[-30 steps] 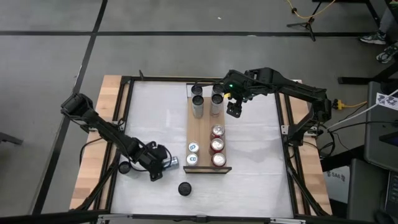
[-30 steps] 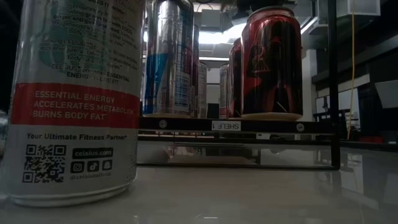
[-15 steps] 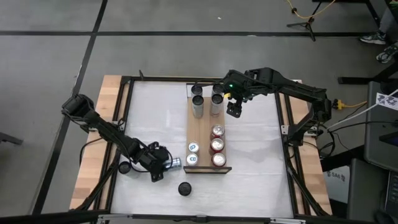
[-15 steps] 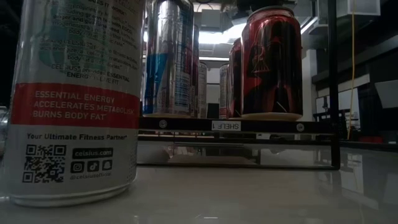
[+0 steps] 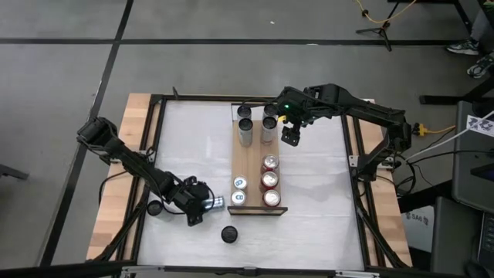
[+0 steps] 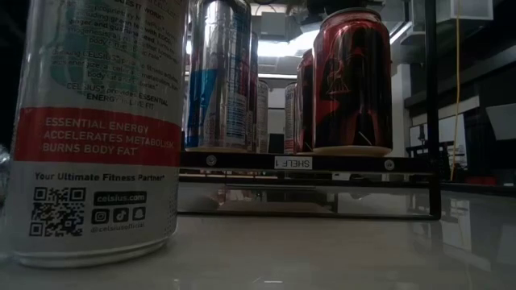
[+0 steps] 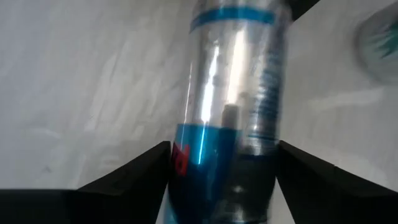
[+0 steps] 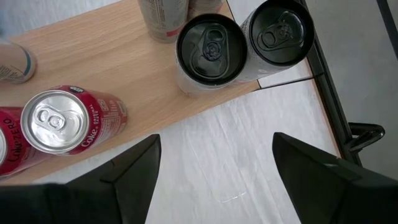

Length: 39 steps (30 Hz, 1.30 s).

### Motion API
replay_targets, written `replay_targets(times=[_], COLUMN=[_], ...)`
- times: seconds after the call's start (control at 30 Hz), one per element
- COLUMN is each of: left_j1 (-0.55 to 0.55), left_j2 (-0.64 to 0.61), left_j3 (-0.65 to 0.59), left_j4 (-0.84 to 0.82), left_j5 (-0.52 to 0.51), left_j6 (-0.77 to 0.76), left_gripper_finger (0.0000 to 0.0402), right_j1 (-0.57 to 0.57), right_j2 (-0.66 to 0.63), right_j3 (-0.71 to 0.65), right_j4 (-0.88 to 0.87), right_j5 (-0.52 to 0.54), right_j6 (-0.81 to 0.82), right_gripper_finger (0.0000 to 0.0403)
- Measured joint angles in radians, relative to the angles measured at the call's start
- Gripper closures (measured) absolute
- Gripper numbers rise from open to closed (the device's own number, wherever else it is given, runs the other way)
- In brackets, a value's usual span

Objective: Place canned beverage on shelf
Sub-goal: Put the blue soda can on the shelf aligned with the other blue soda can

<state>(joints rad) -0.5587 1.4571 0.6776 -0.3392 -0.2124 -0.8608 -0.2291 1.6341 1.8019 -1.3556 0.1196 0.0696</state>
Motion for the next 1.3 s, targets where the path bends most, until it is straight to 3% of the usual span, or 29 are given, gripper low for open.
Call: replay_targets(times=[0.2,1.07,1.3], left_j1=[0.000,0.000,0.013], left_j2=[0.000,0.042,0.035], left_j3=[-0.001,0.002,0.037], left_j4=[-0.007,-0.043,-0.127], left_j5=[-0.003,0.064,0.119], left_j6=[0.000,0.000,0.000], left_gripper_finger=[0.0113,0.0116,0.0156], right_j1=[0.000,0.000,0.000], right_j2=[0.000,0.000,0.000], right_j3=[0.000,0.000,0.000], right_j4=[0.000,0.000,0.000], right_j5=[0.000,0.000,0.000], right_j6=[0.000,0.000,0.000], right_gripper_finger=[0.0104,0.0104,0.0104])
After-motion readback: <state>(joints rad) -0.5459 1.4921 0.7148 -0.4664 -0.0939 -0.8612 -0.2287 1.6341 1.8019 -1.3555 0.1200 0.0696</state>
